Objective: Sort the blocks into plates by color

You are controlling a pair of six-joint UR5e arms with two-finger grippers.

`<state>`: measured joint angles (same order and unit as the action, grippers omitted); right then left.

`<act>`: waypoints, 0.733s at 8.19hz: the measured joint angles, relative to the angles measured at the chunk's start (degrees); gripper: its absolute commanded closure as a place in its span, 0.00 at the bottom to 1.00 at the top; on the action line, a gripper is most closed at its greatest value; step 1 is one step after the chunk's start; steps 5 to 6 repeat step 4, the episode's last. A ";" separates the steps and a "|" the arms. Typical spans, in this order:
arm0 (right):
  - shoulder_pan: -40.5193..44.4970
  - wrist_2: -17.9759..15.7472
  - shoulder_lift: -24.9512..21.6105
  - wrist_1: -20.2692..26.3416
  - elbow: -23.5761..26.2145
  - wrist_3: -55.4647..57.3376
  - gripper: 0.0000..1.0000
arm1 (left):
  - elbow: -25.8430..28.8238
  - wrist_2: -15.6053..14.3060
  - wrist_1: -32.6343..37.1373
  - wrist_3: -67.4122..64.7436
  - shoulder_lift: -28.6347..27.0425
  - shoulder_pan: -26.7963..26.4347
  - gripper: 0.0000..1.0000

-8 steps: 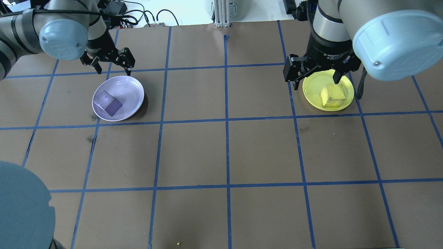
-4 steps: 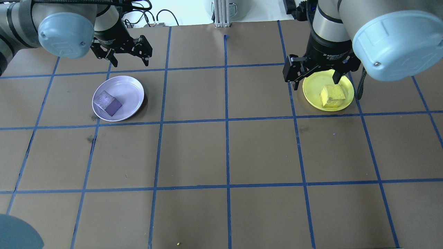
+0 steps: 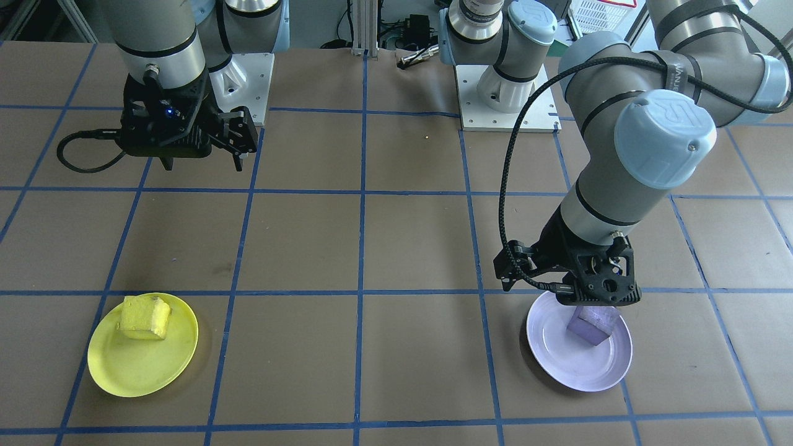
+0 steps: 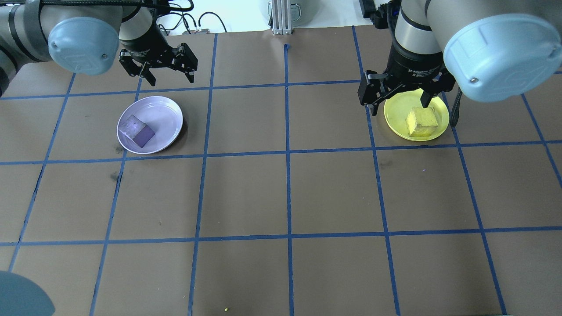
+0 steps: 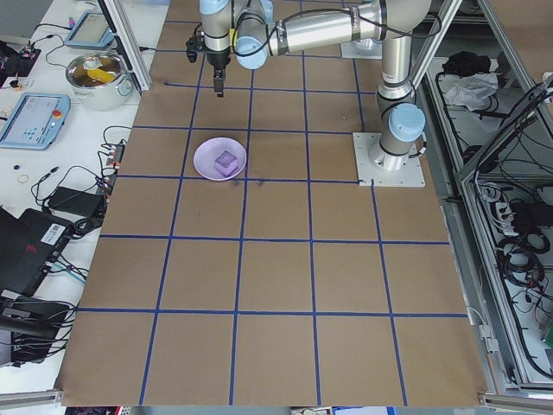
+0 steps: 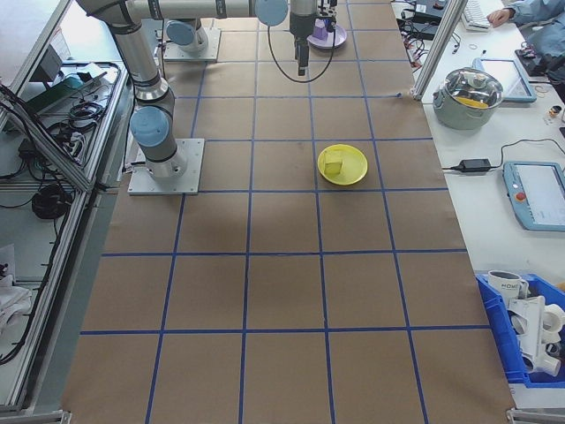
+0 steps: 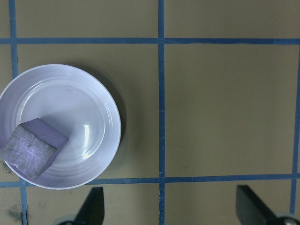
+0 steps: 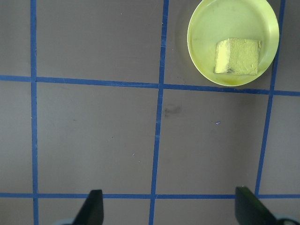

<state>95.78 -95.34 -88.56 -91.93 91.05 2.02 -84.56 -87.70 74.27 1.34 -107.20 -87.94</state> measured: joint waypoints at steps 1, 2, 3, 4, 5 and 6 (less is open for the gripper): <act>0.00 0.06 0.03 0.02 0.00 0.02 0.00 | -0.03 -0.09 0.26 -0.02 0.80 0.02 0.00; 0.00 0.14 0.10 0.28 0.00 0.19 0.00 | -0.06 -0.27 0.73 -0.06 1.94 0.04 0.00; 0.01 0.09 0.16 0.22 -0.04 0.19 0.00 | -0.07 -0.46 2.09 -0.10 3.17 0.01 0.00; 0.02 -0.01 0.19 0.06 -0.17 0.25 0.00 | -0.05 -0.63 4.08 -0.18 5.01 -0.02 0.00; 0.02 -0.01 0.19 0.06 -0.17 0.25 0.00 | -0.05 -0.63 4.08 -0.18 5.01 -0.02 0.00; 0.02 -0.01 0.19 0.06 -0.17 0.25 0.00 | -0.05 -0.63 4.08 -0.18 5.01 -0.02 0.00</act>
